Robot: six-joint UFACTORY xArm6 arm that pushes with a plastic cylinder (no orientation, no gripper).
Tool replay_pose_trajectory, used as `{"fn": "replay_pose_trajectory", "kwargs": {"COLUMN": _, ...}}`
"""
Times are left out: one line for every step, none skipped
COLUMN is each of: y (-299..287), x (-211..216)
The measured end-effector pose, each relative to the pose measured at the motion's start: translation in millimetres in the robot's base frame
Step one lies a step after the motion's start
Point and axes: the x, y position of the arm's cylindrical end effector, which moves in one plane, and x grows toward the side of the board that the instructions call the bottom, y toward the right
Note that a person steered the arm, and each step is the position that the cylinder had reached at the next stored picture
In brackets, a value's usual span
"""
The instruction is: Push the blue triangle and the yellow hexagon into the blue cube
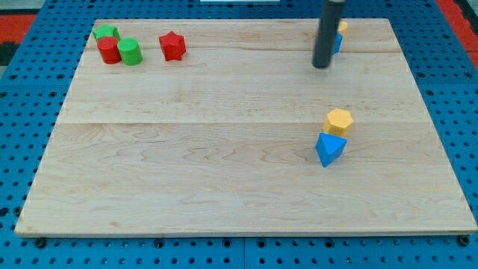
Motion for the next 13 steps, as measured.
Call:
{"fn": "replay_pose_trajectory", "kwargs": {"y": 76.9, "x": 64.1}}
{"fn": "replay_pose_trajectory", "kwargs": {"y": 64.9, "x": 160.2}}
{"fn": "replay_pose_trajectory", "kwargs": {"y": -12.5, "x": 225.2}}
{"fn": "replay_pose_trajectory", "kwargs": {"y": -50.9, "x": 219.5}}
{"fn": "replay_pose_trajectory", "kwargs": {"y": -44.6, "x": 173.1}}
{"fn": "replay_pose_trajectory", "kwargs": {"y": -38.7, "x": 127.0}}
{"fn": "replay_pose_trajectory", "kwargs": {"y": -20.8, "x": 95.2}}
{"fn": "replay_pose_trajectory", "kwargs": {"y": 8.0, "x": 70.1}}
{"fn": "replay_pose_trajectory", "kwargs": {"y": 31.2, "x": 50.5}}
{"fn": "replay_pose_trajectory", "kwargs": {"y": 36.7, "x": 52.2}}
{"fn": "replay_pose_trajectory", "kwargs": {"y": 57.6, "x": 64.8}}
{"fn": "replay_pose_trajectory", "kwargs": {"y": 91.0, "x": 55.4}}
{"fn": "replay_pose_trajectory", "kwargs": {"y": 55.4, "x": 35.1}}
